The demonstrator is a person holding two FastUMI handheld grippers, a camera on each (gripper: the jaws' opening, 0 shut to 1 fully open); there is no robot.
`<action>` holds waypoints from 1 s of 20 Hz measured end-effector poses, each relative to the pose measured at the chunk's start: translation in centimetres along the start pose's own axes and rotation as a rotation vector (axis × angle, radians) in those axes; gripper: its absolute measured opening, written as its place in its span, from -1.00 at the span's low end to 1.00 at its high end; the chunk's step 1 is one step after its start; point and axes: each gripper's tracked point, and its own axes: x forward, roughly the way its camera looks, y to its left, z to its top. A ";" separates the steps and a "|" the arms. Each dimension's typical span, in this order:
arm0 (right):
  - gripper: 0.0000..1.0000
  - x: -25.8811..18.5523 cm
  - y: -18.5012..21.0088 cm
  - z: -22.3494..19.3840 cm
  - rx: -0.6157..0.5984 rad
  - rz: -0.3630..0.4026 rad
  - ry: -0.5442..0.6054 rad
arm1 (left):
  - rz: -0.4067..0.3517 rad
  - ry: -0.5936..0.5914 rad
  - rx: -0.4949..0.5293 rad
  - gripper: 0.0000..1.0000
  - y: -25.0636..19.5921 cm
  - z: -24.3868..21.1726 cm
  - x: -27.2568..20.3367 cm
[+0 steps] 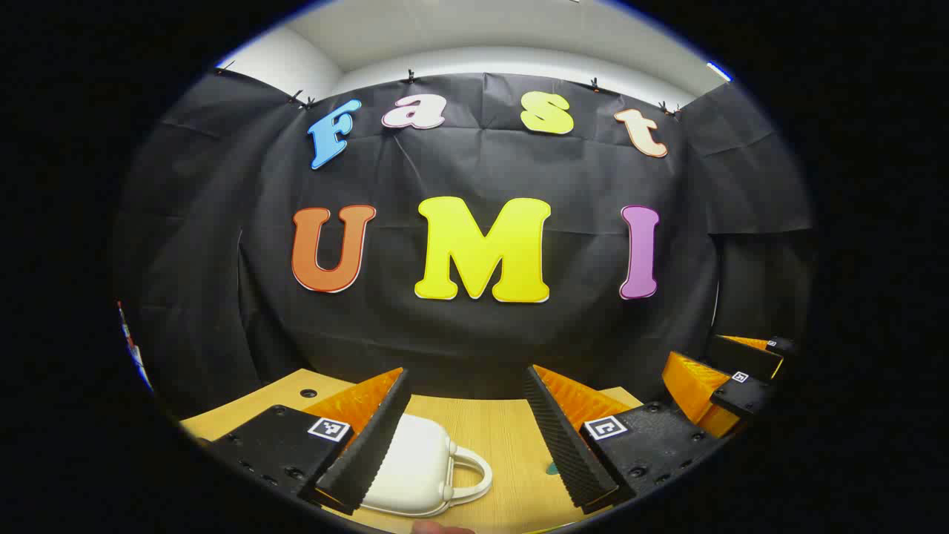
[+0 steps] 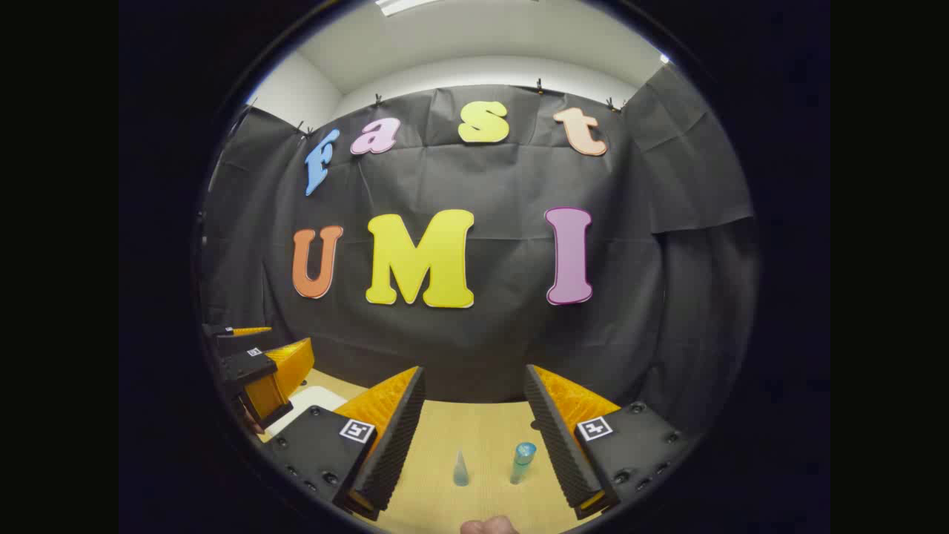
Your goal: First open the suitcase, pack the skin care products into it, and then close the suitcase.
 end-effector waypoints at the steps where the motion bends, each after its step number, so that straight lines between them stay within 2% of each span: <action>1: 0.61 -0.1 -0.3 0.0 -0.002 -0.002 0.001 | 0.000 0.001 -0.002 0.96 -0.2 -0.1 -0.2; 11: 0.61 -0.4 -2.1 -0.4 0.004 0.038 0.009 | 0.000 0.008 0.003 1.00 -2.4 -0.6 -0.6; 17: 0.59 0.0 -4.0 -1.6 0.000 0.048 0.033 | 0.034 0.064 0.008 0.97 -2.5 -3.5 -0.5; 20: 0.60 0.3 -4.5 -2.8 -0.026 0.047 0.061 | 0.012 0.101 0.052 0.97 -2.7 -5.7 -0.6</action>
